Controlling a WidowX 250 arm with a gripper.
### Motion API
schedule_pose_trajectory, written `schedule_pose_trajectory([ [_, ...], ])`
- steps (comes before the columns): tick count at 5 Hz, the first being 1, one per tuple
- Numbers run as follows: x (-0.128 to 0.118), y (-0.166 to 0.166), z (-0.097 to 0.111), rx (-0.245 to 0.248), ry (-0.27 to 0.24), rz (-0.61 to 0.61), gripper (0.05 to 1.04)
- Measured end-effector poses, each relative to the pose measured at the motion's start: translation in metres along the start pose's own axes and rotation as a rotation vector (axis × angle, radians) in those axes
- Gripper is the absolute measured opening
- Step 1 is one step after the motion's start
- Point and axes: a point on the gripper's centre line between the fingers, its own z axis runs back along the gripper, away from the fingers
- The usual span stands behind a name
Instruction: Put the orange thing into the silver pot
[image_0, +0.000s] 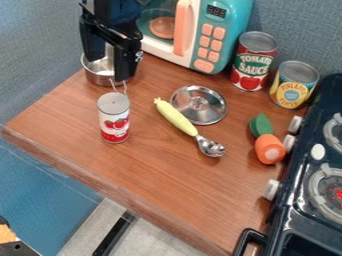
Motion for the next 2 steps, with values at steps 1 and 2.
schedule_pose_trajectory([
  [1, -0.001, -0.002, -0.007, -0.017, 0.019, -0.002, 0.999],
  [2, 0.019, -0.029, -0.017, -0.116, -0.012, -0.041, 0.999],
])
